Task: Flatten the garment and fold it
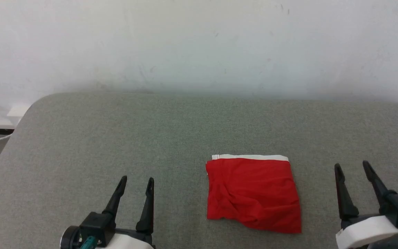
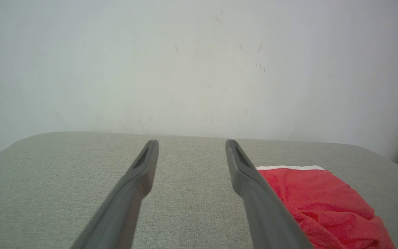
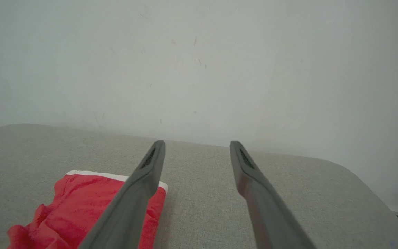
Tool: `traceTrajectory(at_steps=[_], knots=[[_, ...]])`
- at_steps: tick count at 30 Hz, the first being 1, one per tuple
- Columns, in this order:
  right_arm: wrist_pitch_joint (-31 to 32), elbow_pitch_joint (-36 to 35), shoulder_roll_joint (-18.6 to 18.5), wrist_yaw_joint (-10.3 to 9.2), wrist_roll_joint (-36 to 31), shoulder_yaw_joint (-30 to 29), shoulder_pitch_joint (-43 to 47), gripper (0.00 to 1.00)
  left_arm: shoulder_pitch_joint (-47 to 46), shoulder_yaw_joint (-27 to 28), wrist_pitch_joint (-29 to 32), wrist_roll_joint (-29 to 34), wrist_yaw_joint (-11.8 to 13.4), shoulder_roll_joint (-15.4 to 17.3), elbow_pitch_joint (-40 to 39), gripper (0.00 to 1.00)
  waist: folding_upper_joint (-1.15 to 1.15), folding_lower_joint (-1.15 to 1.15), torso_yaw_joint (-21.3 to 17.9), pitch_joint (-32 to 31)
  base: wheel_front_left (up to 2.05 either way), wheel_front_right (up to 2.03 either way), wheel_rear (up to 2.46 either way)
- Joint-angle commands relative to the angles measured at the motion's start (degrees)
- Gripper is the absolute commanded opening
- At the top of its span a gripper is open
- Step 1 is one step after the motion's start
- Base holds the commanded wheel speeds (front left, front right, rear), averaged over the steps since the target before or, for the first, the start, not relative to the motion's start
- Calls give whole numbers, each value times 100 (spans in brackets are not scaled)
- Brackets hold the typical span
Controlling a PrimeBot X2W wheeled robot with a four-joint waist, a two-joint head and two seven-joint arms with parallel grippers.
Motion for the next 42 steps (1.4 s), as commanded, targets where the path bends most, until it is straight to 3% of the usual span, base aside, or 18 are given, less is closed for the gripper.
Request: traceTrajectory(at_steps=[1, 9, 14, 19, 24, 28, 31, 35, 41, 42], knots=[[-46, -45, 46, -6, -25, 14, 84, 100, 113, 30, -28, 59, 13, -7, -40, 100, 0, 0, 1, 13, 0, 0, 0], [-17, -117, 172, -6, 26, 64, 354, 100, 140, 36, -28, 107, 20, -8, -116, 100, 0, 0, 36, 69, 0, 0, 0], [427, -192, 164, -6, 65, 105, 344, 100, 83, -20, -28, 100, 19, -9, -125, 100, 0, 0, 108, 198, 0, 0, 0], [1810, -254, -177, -6, 625, 340, 45, 100, -44, -93, -28, 98, -2, -9, -103, 100, 0, 0, 203, 496, 0, 0, 0], [3436, -165, -642, -6, 1683, 609, -580, 100, -240, -226, -28, 74, -18, -9, -24, 100, 0, 0, 361, 863, 0, 0, 0], [4650, 195, -689, -6, 2384, 502, -1069, 100, -409, -349, -28, 39, -4, -9, 26, 100, 0, 0, 526, 1109, 0, 0, 0], [5460, 530, -641, -6, 2555, 387, -1356, 100, -532, -448, -28, 15, 11, -9, 64, 100, 0, 0, 666, 1252, 0, 0, 0], [5925, 898, -533, -6, 2466, 316, -1670, 100, -665, -562, -28, -12, 40, -9, 104, 100, 0, 0, 841, 1391, 0, 0, 0], [6061, 1491, -414, -6, 2148, 534, -1795, 100, -754, -637, -28, -37, 89, -9, 109, 100, 0, 0, 996, 1465, 0, 0, 0], [6058, 1587, -400, -6, 2115, 589, -1792, 88, -757, -643, -28, -38, 94, -9, 115, 100, 0, 0, 1006, 1460, 0, 0, 0]])
